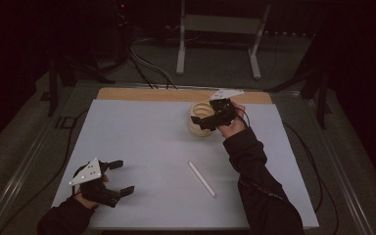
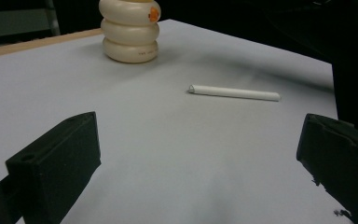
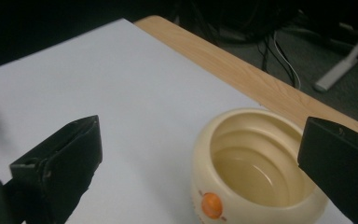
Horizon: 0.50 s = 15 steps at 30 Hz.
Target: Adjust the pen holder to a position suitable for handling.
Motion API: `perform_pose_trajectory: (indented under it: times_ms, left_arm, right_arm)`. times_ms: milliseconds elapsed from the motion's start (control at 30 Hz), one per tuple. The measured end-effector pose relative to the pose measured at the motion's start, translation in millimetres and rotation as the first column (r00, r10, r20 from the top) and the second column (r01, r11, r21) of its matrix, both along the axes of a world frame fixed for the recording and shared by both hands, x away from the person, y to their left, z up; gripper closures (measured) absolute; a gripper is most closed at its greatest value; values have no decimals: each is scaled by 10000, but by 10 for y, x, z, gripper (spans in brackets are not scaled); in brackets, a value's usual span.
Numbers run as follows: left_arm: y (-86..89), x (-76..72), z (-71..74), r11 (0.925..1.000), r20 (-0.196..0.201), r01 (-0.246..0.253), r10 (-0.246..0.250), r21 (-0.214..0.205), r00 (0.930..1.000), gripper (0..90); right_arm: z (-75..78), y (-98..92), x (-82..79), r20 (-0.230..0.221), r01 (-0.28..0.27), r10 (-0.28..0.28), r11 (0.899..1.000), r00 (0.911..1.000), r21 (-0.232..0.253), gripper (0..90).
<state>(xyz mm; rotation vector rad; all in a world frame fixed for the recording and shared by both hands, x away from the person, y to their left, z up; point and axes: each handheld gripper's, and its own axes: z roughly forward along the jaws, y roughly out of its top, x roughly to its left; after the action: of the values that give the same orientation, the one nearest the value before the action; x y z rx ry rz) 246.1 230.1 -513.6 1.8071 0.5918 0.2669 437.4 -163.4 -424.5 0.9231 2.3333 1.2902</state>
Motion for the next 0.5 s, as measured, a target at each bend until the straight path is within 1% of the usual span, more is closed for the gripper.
perform_pose_trajectory:
  times_ms: [67, 100, 167, 233, 267, 300, 333, 400, 500]
  left_arm:
    - [-1, 0, -1, 10000, 1, 1, -1, -1, 10000, 3]
    - [-3, -1, -1, 10000, -5, 9, -9, -15, 10000, 3]
    - [-4, -1, -1, 10000, -4, 14, -14, -9, 10000, 3]
    - [-3, -1, -2, 10000, 1, 40, -40, -8, 10000, 3]
    - [-4, -1, -2, 10000, 4, 45, -45, -6, 10000, 3]
    - [-3, 0, -3, 10000, 1, 52, -52, -10, 10000, 3]
    - [-3, 1, -4, 10000, -4, 62, -62, -9, 10000, 3]
    - [-5, 2, -6, 10000, -3, 58, -58, -2, 10000, 3]
    - [-10, 0, -8, 10000, -7, 66, -66, -1, 10000, 3]
  right_arm:
    - [-11, 10, 23, -60, 97, -97, 9999, 9999, -34, 0]
    - [-34, 40, 94, -388, 350, -353, 9993, 9986, -104, 0]
    - [-42, 46, 115, -467, 373, -378, 9992, 9982, -112, 0]
    - [-71, 72, 183, -865, 419, -437, 9989, 9953, -215, 0]
    - [-80, 85, 199, -916, 494, -521, 9983, 9944, -315, 0]
    - [-90, 100, 215, -989, 527, -569, 9976, 9935, -452, 12]
    - [-99, 112, 230, -1041, 615, -669, 9966, 9923, -545, 46]
    - [-112, 136, 264, -1246, 729, -807, 9952, 9889, -657, 58]
    - [-123, 170, 292, -1485, 749, -860, 9941, 9852, -790, 143]
